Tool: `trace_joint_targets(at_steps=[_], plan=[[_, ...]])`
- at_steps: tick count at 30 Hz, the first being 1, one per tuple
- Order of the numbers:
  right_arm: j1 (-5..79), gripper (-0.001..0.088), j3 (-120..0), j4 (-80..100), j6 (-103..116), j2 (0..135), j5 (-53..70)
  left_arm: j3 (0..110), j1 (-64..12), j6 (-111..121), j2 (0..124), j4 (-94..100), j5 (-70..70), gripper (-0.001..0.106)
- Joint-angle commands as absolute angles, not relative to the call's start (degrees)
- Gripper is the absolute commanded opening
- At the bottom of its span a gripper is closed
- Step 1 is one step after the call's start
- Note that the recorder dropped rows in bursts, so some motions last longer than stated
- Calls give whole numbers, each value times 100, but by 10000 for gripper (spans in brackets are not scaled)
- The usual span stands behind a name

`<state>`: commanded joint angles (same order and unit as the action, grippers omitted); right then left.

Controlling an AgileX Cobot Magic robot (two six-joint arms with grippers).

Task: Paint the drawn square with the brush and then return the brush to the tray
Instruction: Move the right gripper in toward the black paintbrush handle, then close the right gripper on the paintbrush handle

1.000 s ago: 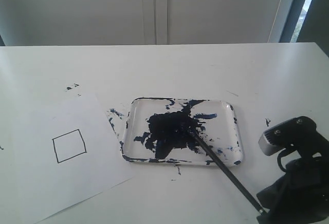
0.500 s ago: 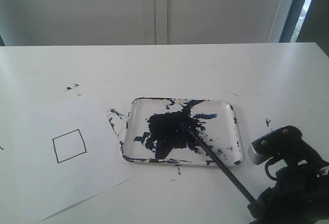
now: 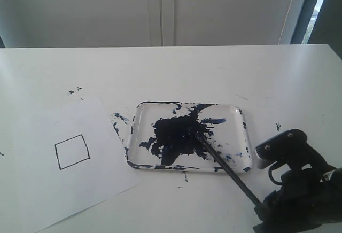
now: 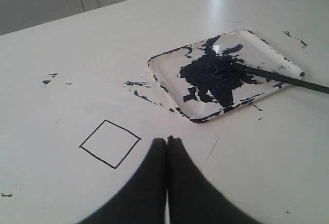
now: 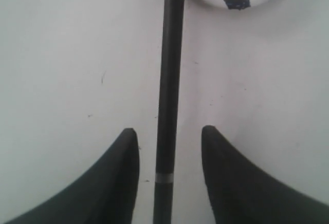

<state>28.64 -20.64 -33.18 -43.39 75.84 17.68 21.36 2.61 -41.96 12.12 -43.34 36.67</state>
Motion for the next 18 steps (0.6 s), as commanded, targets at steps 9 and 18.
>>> trace_joint_targets(at_steps=[9,18], plan=[[2864,320,-2064,-3318,-4339,7754,1665,2136,261,-4196,1212,-4334,3667,0],[2864,29,-2064,-3318,-4359,7754,1772,2136,261,-4196,1212,-4334,3667,0]])
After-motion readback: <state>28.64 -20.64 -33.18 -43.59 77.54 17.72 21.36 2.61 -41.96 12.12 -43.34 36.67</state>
